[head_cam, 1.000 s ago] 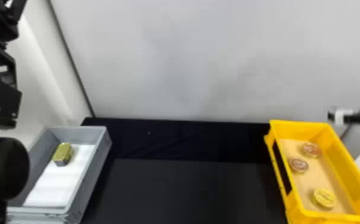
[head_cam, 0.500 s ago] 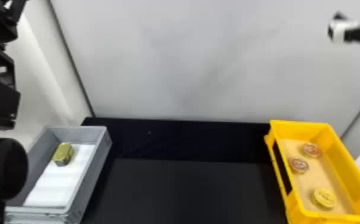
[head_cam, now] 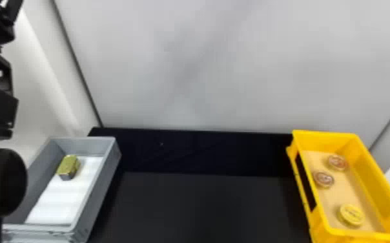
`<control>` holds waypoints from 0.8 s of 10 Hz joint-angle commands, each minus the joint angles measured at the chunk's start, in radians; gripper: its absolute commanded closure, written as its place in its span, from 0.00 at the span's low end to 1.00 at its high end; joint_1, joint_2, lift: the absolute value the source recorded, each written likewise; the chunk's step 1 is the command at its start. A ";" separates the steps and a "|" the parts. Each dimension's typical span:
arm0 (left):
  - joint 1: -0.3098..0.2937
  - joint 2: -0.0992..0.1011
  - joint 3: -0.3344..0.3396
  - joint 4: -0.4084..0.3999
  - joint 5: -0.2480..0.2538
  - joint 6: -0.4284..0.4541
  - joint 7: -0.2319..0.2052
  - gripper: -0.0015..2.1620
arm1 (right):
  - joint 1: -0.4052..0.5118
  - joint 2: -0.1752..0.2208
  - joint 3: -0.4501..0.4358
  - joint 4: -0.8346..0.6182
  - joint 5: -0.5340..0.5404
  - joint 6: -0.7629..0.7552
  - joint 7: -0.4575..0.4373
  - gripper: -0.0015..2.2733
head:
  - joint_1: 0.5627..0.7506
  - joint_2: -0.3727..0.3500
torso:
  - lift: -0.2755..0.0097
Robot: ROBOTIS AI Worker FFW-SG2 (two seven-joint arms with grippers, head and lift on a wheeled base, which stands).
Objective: Pick up the round yellow can and place it in the yellow rectangular box
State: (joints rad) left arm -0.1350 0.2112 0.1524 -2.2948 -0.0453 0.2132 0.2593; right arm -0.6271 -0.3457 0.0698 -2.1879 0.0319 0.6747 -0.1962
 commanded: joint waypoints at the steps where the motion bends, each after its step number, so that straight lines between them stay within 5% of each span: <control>1: 0.002 0.002 0.006 0.000 0.001 -0.004 0.000 0.06 | -0.089 -0.053 0.059 -0.012 -0.006 -0.073 -0.023 0.02 | 0.53 0.59 | 0.96; 4: 0.002 0.007 0.009 -0.002 -0.001 -0.011 0.000 0.06 | -0.095 -0.102 0.102 -0.010 0.119 -0.296 -0.012 0.02 | 0.53 0.59 | 0.96; 8: 0.002 0.005 0.010 -0.002 -0.002 -0.004 0.000 0.06 | -0.082 -0.096 0.093 -0.003 0.129 -0.317 0.009 0.02 | 0.53 0.59 | 0.96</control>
State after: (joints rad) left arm -0.1334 0.2176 0.1631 -2.2956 -0.0466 0.2061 0.2601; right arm -0.7087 -0.4423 0.1632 -2.1901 0.1627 0.3519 -0.1872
